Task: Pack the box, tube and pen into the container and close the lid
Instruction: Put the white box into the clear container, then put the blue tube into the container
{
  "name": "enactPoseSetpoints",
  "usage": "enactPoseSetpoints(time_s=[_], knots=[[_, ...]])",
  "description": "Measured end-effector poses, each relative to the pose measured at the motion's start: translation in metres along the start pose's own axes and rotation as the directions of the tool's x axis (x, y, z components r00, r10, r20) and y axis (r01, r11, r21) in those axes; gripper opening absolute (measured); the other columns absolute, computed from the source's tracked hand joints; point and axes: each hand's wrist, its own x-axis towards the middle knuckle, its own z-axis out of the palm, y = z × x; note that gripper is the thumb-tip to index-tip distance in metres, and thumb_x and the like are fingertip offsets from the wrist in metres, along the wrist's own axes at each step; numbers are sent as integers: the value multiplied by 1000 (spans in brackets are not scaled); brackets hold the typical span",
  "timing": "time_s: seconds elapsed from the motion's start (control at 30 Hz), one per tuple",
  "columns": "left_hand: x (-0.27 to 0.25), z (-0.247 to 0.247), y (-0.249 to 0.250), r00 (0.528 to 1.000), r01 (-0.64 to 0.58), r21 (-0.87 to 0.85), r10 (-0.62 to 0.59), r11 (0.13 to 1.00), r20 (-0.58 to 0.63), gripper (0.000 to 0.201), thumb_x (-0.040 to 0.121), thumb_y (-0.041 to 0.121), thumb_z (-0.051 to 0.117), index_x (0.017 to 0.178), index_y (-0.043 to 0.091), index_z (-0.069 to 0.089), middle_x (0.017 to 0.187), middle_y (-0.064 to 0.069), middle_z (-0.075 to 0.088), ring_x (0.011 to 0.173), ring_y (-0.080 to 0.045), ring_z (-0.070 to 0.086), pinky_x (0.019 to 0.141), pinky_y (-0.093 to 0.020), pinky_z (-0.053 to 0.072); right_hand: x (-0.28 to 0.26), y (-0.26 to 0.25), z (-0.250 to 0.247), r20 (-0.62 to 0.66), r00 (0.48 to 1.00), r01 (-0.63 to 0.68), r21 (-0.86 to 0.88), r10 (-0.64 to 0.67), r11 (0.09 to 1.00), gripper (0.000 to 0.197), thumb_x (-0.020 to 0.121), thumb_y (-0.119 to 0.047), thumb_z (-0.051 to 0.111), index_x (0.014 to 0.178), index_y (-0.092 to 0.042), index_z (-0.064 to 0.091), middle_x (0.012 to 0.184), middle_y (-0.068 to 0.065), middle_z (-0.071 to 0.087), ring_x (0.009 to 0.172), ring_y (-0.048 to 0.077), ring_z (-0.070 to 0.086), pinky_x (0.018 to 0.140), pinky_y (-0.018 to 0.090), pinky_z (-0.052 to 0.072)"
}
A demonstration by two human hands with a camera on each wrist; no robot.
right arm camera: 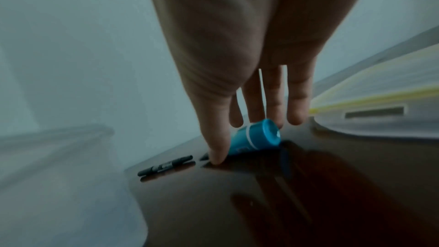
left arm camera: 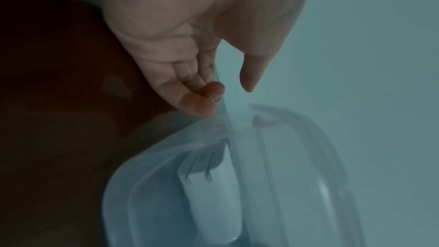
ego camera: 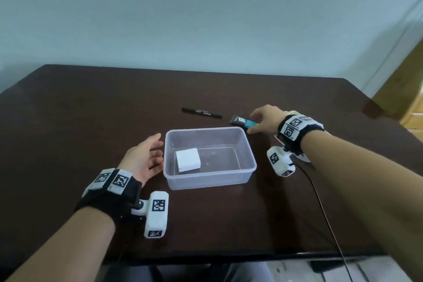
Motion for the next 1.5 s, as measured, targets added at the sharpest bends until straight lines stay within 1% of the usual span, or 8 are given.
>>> enactPoseSetpoints(time_s=[0.23,0.43,0.63,0.83,0.97,1.17,1.33,1.5], knots=[[-12,6,2,997,-69,88,67,994,29,60,74,68,69,111,21,72,115,-8,68,95,-24,62,86,-40,55,6,0,19,-95,995,-30,-11,29,999,42,80,-22,76,121,-17,68,118,6,71,105,23,66,89,33,53],[-12,7,-2,991,-121,129,114,984,64,41,82,39,74,114,14,74,97,-11,64,72,-19,56,67,-34,53,2,-2,15,-158,987,-17,77,29,997,37,80,-23,77,116,-17,71,111,6,72,91,19,64,81,29,51],[-5,8,6,998,-47,86,43,995,55,36,78,32,77,107,12,73,114,-16,73,97,-25,63,96,-42,53,-9,-22,-6,-230,971,103,181,-59,978,35,78,-23,77,113,-19,71,109,4,73,92,17,65,81,28,51],[-7,11,5,995,-93,-27,94,995,35,22,80,26,76,97,14,74,94,-12,59,88,-26,52,78,-39,51,-34,-57,-22,-280,939,275,261,-200,925,35,76,-23,77,110,-21,71,99,-3,73,90,13,66,77,23,50],[-8,8,3,995,-84,-66,87,994,42,17,83,21,74,97,12,74,96,-14,56,89,-27,48,78,-39,47,-58,-82,-19,-150,915,401,213,-375,891,31,76,-21,78,107,-22,72,95,-7,71,82,1,63,70,15,45],[-9,3,1,993,-79,-87,86,993,77,26,85,21,74,107,8,75,99,-17,57,90,-28,48,79,-39,49,-75,-106,6,241,838,495,43,-490,868,25,82,-21,75,106,-24,71,99,-8,73,89,11,68,82,28,54],[-6,2,-1,995,-76,-102,83,992,60,24,83,22,76,104,11,73,98,-15,56,72,-19,48,72,-33,50,-75,-109,23,285,839,486,-9,-464,874,28,80,-22,75,108,-22,71,102,-6,72,90,13,67,86,30,55],[-3,2,-3,994,-76,-115,84,990,65,34,83,24,77,114,10,74,101,-16,61,91,-26,50,79,-36,51,-68,-113,31,323,833,477,-8,-449,879,24,82,-15,72,105,-21,72,86,-14,66,74,2,61,68,12,47]])
